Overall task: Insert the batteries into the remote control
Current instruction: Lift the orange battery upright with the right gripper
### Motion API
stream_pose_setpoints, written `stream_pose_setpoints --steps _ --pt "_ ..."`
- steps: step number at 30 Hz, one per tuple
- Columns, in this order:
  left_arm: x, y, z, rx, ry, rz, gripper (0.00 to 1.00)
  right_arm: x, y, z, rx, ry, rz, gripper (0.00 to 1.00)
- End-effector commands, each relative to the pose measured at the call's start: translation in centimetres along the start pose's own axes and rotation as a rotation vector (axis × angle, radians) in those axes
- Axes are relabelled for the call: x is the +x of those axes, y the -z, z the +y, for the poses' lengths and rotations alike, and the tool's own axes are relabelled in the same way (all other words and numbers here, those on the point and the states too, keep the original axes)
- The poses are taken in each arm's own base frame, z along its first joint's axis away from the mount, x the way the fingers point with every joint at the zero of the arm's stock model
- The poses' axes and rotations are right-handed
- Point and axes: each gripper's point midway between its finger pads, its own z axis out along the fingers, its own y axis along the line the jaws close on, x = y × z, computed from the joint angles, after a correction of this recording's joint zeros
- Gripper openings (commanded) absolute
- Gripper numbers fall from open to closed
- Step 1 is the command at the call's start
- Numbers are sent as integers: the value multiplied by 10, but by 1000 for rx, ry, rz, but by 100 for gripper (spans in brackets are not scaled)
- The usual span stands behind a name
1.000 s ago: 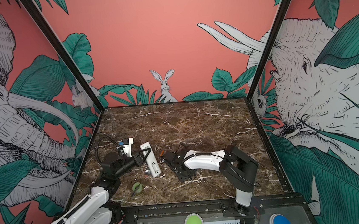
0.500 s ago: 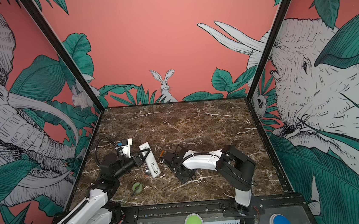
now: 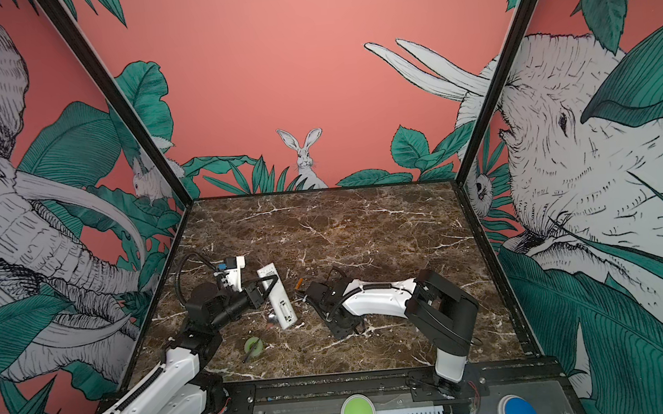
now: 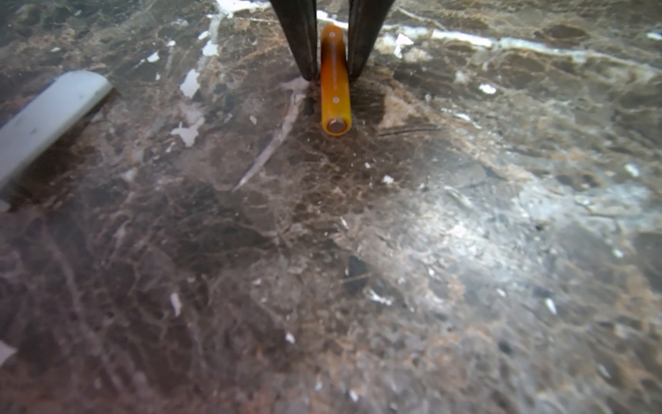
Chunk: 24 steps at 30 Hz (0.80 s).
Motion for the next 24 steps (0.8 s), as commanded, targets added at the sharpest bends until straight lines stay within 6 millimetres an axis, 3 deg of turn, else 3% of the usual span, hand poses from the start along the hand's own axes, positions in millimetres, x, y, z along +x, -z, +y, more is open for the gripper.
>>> stream_pose_setpoints --steps 1,24 --pt "-1 1 -3 17 -21 -17 0 13 -7 -3 5 -31 35 17" --pt "0 -1 1 13 -15 -21 0 22 -5 -8 8 -66 35 19"
